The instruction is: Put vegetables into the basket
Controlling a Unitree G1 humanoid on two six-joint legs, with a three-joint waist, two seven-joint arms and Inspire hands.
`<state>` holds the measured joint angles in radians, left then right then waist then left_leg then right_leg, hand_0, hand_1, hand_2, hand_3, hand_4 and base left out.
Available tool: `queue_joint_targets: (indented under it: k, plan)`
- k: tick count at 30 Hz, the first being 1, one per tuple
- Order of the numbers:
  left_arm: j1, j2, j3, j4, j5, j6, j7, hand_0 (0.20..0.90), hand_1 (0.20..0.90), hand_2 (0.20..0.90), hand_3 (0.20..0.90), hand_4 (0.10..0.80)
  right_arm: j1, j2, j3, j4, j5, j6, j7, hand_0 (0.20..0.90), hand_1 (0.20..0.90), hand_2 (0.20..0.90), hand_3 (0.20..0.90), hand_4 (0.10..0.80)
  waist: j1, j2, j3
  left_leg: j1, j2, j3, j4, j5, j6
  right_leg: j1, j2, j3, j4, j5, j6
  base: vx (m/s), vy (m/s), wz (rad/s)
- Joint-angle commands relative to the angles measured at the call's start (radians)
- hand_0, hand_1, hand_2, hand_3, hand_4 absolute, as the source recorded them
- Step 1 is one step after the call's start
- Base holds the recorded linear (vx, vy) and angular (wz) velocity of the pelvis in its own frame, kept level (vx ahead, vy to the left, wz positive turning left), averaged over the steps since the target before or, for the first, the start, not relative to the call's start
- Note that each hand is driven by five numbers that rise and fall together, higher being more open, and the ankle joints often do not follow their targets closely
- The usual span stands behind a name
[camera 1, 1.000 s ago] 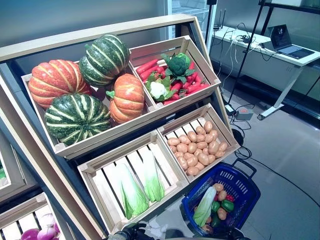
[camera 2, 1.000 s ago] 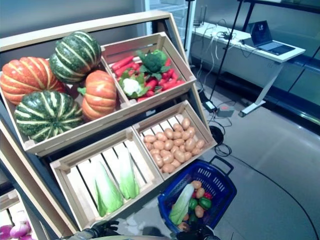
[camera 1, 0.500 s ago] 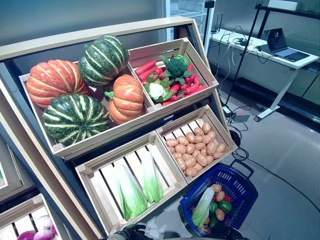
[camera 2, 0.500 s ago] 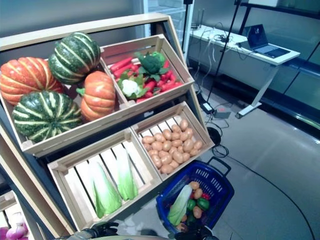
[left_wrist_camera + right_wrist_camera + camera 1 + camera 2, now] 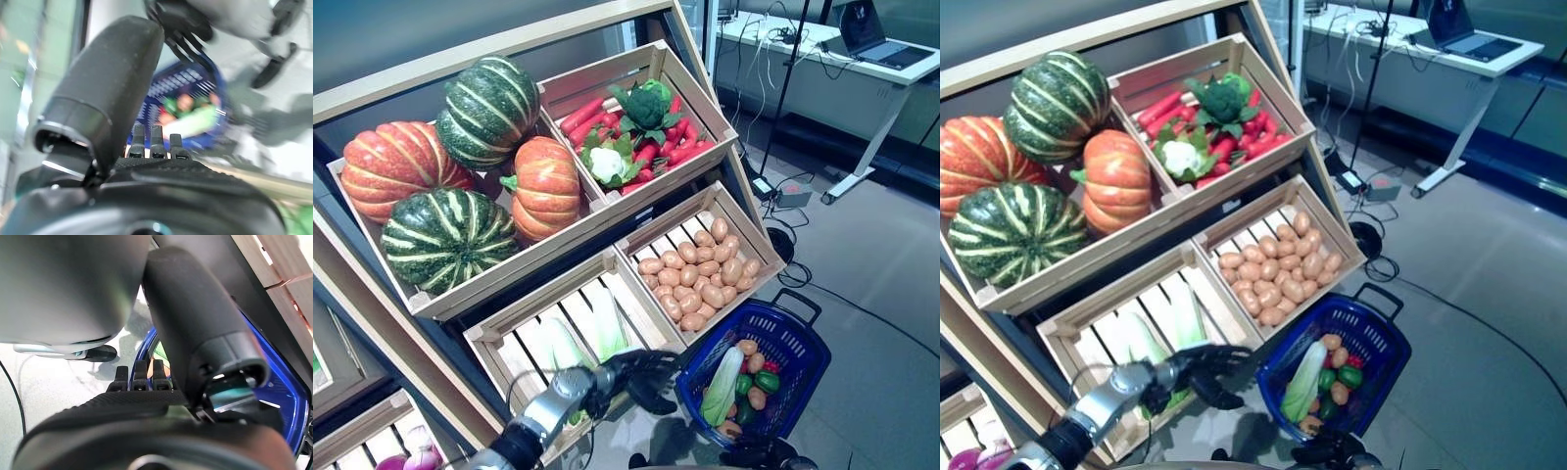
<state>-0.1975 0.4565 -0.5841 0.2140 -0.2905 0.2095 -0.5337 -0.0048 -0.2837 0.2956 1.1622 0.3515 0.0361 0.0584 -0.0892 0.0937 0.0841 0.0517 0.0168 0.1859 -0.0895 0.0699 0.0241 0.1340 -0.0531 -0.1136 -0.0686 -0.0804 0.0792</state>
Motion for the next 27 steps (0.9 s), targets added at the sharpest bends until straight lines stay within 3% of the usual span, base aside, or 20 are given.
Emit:
queue_joint_targets:
  k: [1,4,7,8,9,13,17,20,21,23,27]
  plan:
    - [-0.13,0.04,0.032,-0.067,-0.14,-0.023,-0.009,0.9,0.9,0.9,0.9,0.8,-0.028,0.018,0.047,0.01,0.005,-0.019,0.006,0.9,0.9,0.9,0.9,0.8,0.005,-0.023,0.019,0.016,0.024,-0.036,0.002,-0.083,-0.036,-0.076,-0.01,-0.003,-0.019,0.097,0.017,-0.002,-0.04,-0.05]
    - [-0.139,0.1,0.075,-0.175,-0.129,-0.042,0.049,0.9,0.9,0.9,0.9,0.8,-0.006,0.006,0.042,-0.013,0.027,-0.022,0.015,0.9,0.9,0.9,0.9,0.8,0.012,-0.022,0.025,-0.001,0.03,-0.043,0.002,-0.071,-0.045,-0.086,-0.01,-0.017,-0.019,0.098,0.014,0.005,-0.029,0.05]
    - [-0.131,0.142,0.138,-0.219,-0.104,-0.061,0.026,0.9,0.9,0.9,0.9,0.8,0.01,-0.012,0.036,-0.039,0.04,-0.023,0.026,0.9,0.9,0.9,0.9,0.8,0.022,-0.024,0.038,-0.024,0.033,-0.049,0.002,-0.061,-0.05,-0.102,-0.006,-0.024,-0.019,0.102,0.009,-0.022,-0.025,0.13]
    - [-0.13,0.148,0.141,-0.223,-0.099,-0.063,0.027,0.9,0.9,0.9,0.9,0.8,0.011,-0.013,0.035,-0.041,0.042,-0.023,0.026,0.9,0.9,0.9,0.9,0.8,0.022,-0.023,0.039,-0.026,0.033,-0.05,0.002,-0.06,-0.051,-0.103,-0.006,-0.025,-0.019,0.102,0.008,-0.041,-0.025,0.05]
    - [-0.124,0.197,0.164,-0.234,-0.017,-0.08,0.06,0.9,0.9,0.9,0.9,0.8,0.013,-0.025,0.029,-0.054,0.065,-0.026,0.023,0.9,0.9,0.9,0.9,0.8,0.028,-0.023,0.052,-0.042,0.035,-0.057,0.002,-0.05,-0.054,-0.114,-0.004,-0.032,-0.019,0.105,0.004,-0.043,-0.017,0.01]
    - [-0.145,0.306,0.222,-0.216,0.046,-0.081,0.097,0.9,0.9,0.9,0.9,0.8,0.013,-0.052,0.023,-0.075,0.069,-0.03,0.024,0.9,0.9,0.9,0.9,0.8,0.031,-0.016,0.091,-0.083,0.033,-0.063,0.002,-0.033,-0.058,-0.147,-0.003,-0.042,-0.019,0.111,-0.006,-0.105,-0.002,0.07]
    - [-0.147,0.355,0.275,-0.199,0.112,-0.092,0.157,0.9,0.9,0.9,0.9,0.8,0.004,-0.071,0.013,-0.072,0.07,-0.039,0.032,0.9,0.9,0.9,0.9,0.8,0.038,-0.01,0.124,-0.106,0.029,-0.069,0.002,-0.018,-0.062,-0.161,-0.003,-0.05,-0.019,0.113,-0.015,-0.071,0.009,0.13]
    - [-0.175,0.439,0.308,-0.142,0.329,-0.168,0.248,0.9,0.9,0.9,0.9,0.8,-0.014,-0.088,0.015,-0.079,0.097,-0.073,0.032,0.9,0.9,0.9,0.9,0.8,0.047,-0.001,0.175,-0.144,0.02,-0.084,0.015,0.002,-0.067,-0.193,-0.002,-0.056,0.02,0.097,-0.031,-0.106,0.006,0.11]
    - [-0.178,0.444,0.31,-0.138,0.336,-0.176,0.257,0.9,0.9,0.9,0.9,0.8,-0.016,-0.089,0.015,-0.08,0.098,-0.075,0.032,0.9,0.9,0.9,0.9,0.8,0.047,-0.001,0.178,-0.148,0.019,-0.084,0.017,0.002,-0.067,-0.197,-0.002,-0.056,0.024,0.095,-0.032,-0.128,-0.012,0.17]
    - [-0.215,0.507,0.327,-0.083,0.515,-0.267,0.368,0.9,0.9,0.9,0.9,0.8,-0.044,-0.102,0.028,-0.099,0.114,-0.098,0.024,0.9,0.9,0.9,0.9,0.8,0.049,-0.002,0.225,-0.212,0.017,-0.086,0.078,-0.003,-0.071,-0.249,-0.003,-0.061,0.082,0.075,-0.044,-0.188,-0.01,0.13]
    - [-0.283,0.57,0.3,-0.011,0.7,-0.341,0.56,0.9,0.9,0.9,0.9,0.8,-0.078,-0.114,0.042,-0.103,0.139,-0.136,0.012,0.9,0.9,0.9,0.9,0.8,0.046,-0.005,0.29,-0.323,0.022,-0.088,0.204,-0.018,-0.081,-0.333,-0.01,-0.06,0.184,0.049,-0.059,-0.162,-0.007,0.03]
